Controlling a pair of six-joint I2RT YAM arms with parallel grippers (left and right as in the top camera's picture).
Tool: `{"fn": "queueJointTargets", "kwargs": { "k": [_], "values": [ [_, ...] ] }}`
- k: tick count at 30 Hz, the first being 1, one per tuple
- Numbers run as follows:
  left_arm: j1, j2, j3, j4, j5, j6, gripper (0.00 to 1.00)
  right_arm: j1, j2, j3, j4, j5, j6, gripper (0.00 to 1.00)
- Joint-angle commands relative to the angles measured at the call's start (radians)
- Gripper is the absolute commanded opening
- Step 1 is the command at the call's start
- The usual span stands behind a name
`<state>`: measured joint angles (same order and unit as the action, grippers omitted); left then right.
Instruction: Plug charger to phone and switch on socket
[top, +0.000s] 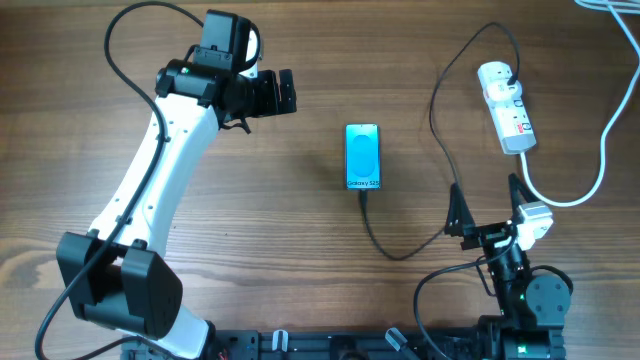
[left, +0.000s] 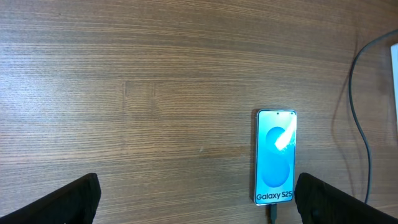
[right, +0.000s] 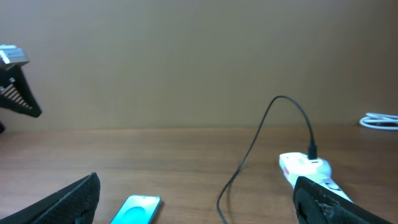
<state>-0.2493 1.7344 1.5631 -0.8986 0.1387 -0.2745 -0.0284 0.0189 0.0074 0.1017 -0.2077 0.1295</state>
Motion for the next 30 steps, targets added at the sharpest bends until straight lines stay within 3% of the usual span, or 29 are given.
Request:
{"fn": "queueJointTargets", "kwargs": {
  "k": [1,14,30],
  "values": [
    [-0.003,0.007,-0.002,-0.001,-0.006,0.006,1.00,0.006,-0.016,-0.003,-0.048,0.086,0.000,1.00],
    [-0.003,0.007,-0.002,-0.001,-0.006,0.006,1.00,0.006,-0.016,-0.002,-0.103,0.128,-0.156,1.00],
    [-0.003,0.007,-0.002,-0.001,-0.006,0.006,1.00,0.006,-0.016,-0.002,-0.104,0.141,-0.131,1.00]
  ]
}}
